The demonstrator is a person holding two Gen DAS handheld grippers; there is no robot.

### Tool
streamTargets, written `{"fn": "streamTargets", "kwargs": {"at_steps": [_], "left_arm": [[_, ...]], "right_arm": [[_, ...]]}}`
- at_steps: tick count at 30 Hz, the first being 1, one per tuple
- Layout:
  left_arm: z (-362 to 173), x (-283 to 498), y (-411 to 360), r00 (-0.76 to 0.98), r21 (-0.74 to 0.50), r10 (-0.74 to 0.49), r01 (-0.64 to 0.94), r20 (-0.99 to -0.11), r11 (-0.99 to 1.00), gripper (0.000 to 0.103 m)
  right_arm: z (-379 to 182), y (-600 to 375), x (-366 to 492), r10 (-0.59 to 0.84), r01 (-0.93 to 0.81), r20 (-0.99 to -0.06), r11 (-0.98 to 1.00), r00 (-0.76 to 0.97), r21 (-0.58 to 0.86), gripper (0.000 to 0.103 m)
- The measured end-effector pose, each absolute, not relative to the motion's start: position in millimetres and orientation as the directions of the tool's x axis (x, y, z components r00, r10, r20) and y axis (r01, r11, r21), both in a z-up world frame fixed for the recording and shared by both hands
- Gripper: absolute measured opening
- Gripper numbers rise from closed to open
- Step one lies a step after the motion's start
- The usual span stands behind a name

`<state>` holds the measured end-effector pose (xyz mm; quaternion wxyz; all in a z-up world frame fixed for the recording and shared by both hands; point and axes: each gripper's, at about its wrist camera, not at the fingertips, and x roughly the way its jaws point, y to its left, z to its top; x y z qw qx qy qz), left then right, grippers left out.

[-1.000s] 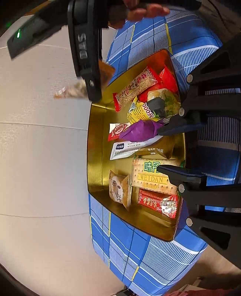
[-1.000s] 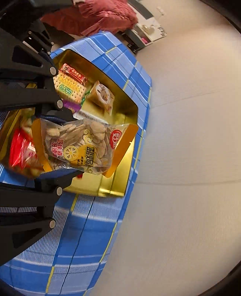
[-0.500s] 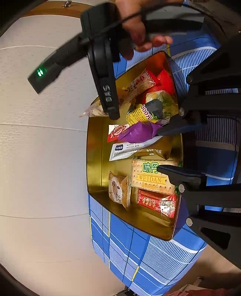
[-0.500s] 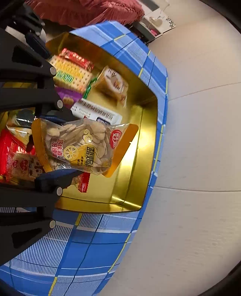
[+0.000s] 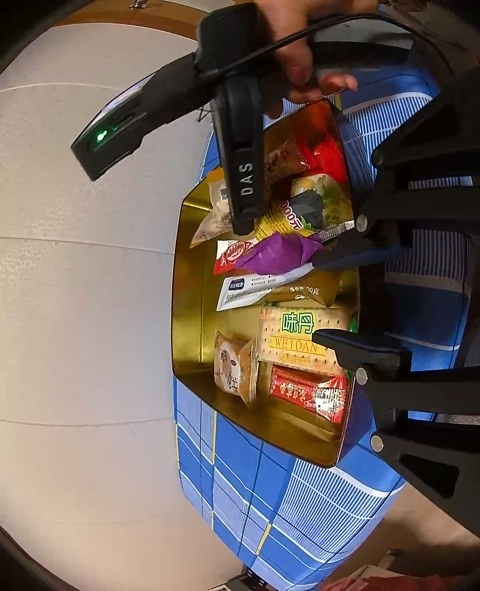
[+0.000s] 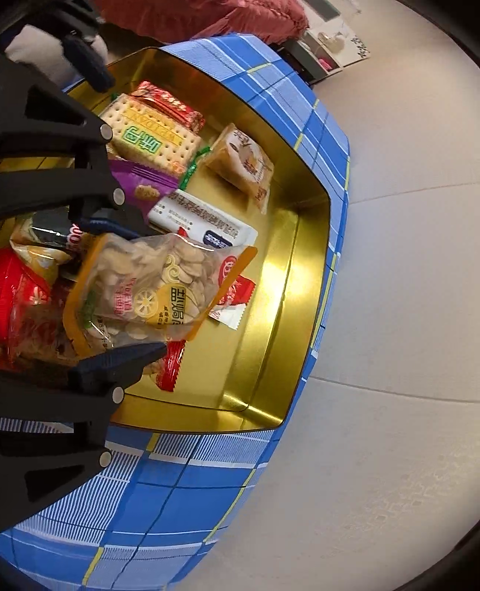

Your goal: Organize snacks

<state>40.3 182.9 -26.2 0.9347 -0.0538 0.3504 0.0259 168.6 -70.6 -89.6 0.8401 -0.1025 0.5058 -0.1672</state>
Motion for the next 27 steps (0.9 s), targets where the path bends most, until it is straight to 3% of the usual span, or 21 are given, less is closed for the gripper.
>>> {"fn": "streamTargets", "kwargs": {"at_steps": [21,27], "left_arm": [[-25,38,186,0.741,-0.071,0.042,-0.120,-0.670,0.990,0.033],[-21,34,183,0.736,-0.070,0.054,-0.137,-0.675,0.988,0.035]], "right_arm": [[-75,-62,132,-0.406,0.203,-0.793,0.914,0.454,-0.351,0.053],[-63,-54,107,-0.399,0.240,-0.768,0.917,0.501,-0.320,0.058]]}}
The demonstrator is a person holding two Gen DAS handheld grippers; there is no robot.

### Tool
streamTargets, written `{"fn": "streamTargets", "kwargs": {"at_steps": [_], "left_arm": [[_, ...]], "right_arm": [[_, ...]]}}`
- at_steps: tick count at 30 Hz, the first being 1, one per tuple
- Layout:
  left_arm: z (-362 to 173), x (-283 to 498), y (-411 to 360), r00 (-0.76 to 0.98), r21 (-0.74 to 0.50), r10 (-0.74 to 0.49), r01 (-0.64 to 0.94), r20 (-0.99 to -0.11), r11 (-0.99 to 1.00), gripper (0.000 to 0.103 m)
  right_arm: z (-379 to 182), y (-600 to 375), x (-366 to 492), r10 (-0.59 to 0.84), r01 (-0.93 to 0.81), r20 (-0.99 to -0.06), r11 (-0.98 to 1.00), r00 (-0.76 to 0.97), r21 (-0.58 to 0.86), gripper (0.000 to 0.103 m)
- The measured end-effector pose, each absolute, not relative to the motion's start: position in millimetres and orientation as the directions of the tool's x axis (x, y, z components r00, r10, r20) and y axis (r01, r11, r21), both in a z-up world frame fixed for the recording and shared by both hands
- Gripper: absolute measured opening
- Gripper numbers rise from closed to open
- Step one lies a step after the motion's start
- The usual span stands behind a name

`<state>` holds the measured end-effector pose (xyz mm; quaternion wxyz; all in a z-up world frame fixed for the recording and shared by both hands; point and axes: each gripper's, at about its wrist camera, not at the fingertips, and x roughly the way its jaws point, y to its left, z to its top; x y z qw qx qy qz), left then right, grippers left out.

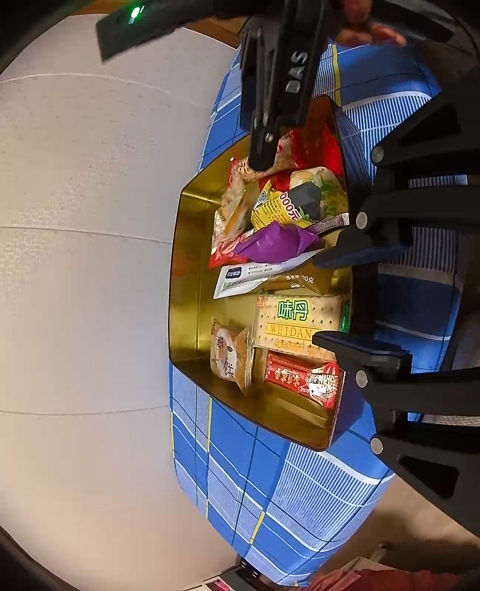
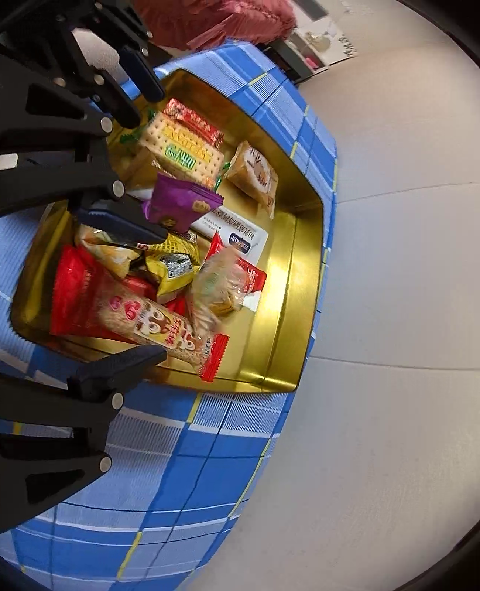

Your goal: Organize snacks

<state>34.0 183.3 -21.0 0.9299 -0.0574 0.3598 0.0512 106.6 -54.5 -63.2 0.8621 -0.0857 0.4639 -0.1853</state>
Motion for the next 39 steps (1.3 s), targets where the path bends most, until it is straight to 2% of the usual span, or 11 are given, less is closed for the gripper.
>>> {"fn": "streamTargets", "kwargs": {"at_steps": [6,10,27,34,36,39], "left_arm": [[-16,23,179,0.745,-0.073,0.051,-0.132,-0.665,0.988,0.036],[-10,13,176,0.757,-0.055,0.072,-0.142,-0.649,0.988,0.041],[2,-20,173,0.749,0.006,0.154,-0.197,-0.644,0.980,0.046],[7,-32,166,0.737,0.070,0.230,-0.241,-0.636,0.968,0.046],[8,-34,165,0.739,0.064,0.223,-0.237,-0.635,0.969,0.046],[11,-37,167,0.739,0.035,0.200,-0.232,-0.643,0.972,0.046]], "right_arm": [[-52,-49,80,-0.398,0.275,-0.737,0.916,0.546,-0.291,0.059],[-47,-45,65,-0.404,0.296,-0.723,0.913,0.561,-0.280,0.063],[-54,-26,15,-0.396,0.338,-0.713,0.912,0.579,-0.232,0.068],[-56,-14,-3,-0.421,0.368,-0.663,0.901,0.619,-0.229,0.075],[-56,-10,-6,-0.430,0.375,-0.649,0.898,0.627,-0.232,0.076],[-55,-5,-7,-0.454,0.386,-0.632,0.887,0.628,-0.254,0.084]]}}
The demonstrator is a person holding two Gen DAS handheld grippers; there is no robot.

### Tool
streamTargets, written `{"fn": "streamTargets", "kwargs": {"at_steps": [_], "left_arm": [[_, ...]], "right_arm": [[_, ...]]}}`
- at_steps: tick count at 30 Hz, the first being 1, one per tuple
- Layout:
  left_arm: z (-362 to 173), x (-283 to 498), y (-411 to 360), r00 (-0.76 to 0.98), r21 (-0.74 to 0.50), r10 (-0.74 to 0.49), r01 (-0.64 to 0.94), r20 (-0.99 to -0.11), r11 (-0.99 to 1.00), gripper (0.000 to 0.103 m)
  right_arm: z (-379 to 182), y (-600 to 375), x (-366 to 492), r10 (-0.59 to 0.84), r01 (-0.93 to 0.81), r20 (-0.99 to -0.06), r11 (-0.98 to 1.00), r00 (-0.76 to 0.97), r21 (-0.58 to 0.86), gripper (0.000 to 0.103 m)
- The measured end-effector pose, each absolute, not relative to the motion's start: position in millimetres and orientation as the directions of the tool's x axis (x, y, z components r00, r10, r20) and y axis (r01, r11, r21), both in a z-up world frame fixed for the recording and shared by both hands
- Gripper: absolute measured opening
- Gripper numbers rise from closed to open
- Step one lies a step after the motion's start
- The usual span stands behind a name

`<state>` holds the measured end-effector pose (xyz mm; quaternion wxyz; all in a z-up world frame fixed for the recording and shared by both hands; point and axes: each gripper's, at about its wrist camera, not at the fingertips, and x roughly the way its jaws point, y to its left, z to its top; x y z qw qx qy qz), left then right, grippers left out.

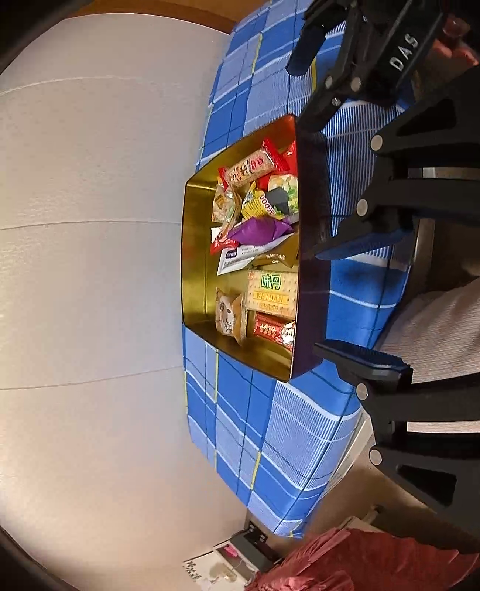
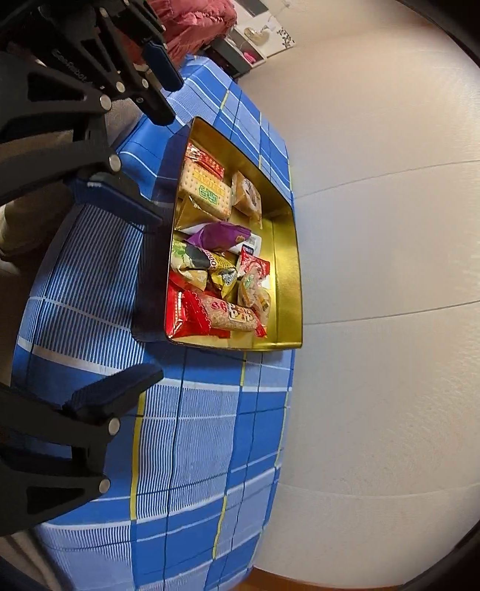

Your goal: Organize snacks

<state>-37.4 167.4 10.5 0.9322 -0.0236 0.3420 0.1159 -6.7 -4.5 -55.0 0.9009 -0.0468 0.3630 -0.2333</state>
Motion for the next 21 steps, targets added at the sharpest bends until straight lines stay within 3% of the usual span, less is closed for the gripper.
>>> {"fn": "streamTargets", "kwargs": {"at_steps": [13,18,21], "left_arm": [[15.3,-43.1,166.8,0.750,0.025,0.196,-0.233,-0.632,0.972,0.046],[16.0,-44.0,166.0,0.750,0.034,0.202,-0.233,-0.630,0.972,0.046],[16.1,-44.6,165.5,0.749,0.035,0.200,-0.229,-0.632,0.973,0.046]], "right_arm": [[-53.9,2.9,-6.7,-0.459,0.376,-0.622,0.886,0.634,-0.270,0.084],[-53.9,1.7,-8.1,-0.470,0.387,-0.617,0.880,0.632,-0.274,0.093],[-53.9,1.6,-8.0,-0.474,0.390,-0.614,0.878,0.631,-0.277,0.093]]}}
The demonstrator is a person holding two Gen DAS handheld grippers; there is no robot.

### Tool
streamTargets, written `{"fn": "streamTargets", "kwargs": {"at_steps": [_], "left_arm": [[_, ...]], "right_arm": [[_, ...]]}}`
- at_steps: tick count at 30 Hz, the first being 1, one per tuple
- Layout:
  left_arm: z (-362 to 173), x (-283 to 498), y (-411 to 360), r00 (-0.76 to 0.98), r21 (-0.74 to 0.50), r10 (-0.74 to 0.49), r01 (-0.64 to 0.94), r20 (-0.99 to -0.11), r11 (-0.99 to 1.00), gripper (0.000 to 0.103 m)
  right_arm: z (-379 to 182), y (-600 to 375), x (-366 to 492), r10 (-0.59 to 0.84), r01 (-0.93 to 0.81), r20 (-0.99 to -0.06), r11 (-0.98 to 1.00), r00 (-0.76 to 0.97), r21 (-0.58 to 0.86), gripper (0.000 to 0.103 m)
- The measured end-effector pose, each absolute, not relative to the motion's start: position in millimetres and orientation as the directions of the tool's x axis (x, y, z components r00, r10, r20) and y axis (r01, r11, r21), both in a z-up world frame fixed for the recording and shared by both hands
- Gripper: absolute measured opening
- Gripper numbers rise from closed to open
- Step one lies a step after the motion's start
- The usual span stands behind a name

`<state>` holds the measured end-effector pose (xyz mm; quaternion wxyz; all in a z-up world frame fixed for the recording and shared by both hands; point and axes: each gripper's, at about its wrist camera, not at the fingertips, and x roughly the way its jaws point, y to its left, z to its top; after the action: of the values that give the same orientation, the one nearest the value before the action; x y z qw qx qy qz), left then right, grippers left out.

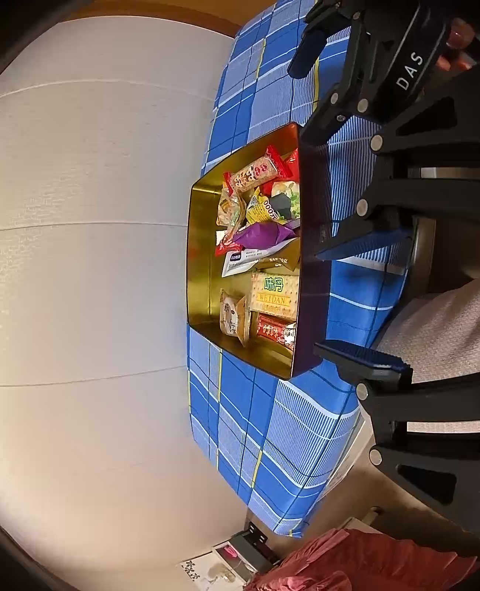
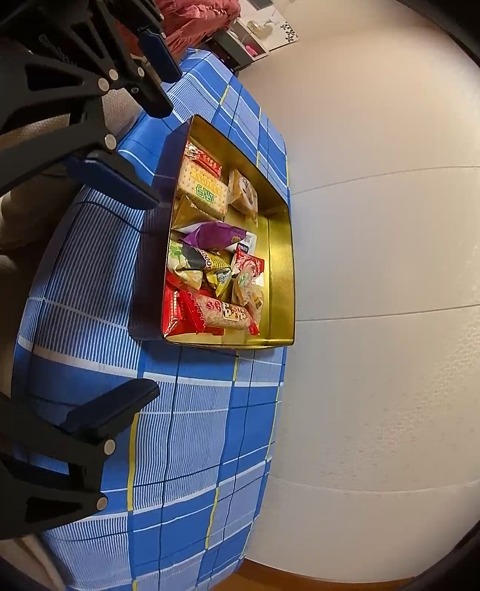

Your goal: Organize snacks

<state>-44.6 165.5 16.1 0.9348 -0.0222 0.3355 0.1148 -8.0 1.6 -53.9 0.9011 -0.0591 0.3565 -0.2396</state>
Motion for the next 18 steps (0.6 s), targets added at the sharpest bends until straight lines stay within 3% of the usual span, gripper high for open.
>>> {"fn": "streamTargets", "kwargs": {"at_steps": [18], "left_arm": [[17.6,-46.8,166.1,0.746,0.030,0.204,-0.240,-0.634,0.970,0.046]], "right_arm": [[-54.8,0.8,-7.8,-0.483,0.398,-0.613,0.873,0.625,-0.282,0.095]]}}
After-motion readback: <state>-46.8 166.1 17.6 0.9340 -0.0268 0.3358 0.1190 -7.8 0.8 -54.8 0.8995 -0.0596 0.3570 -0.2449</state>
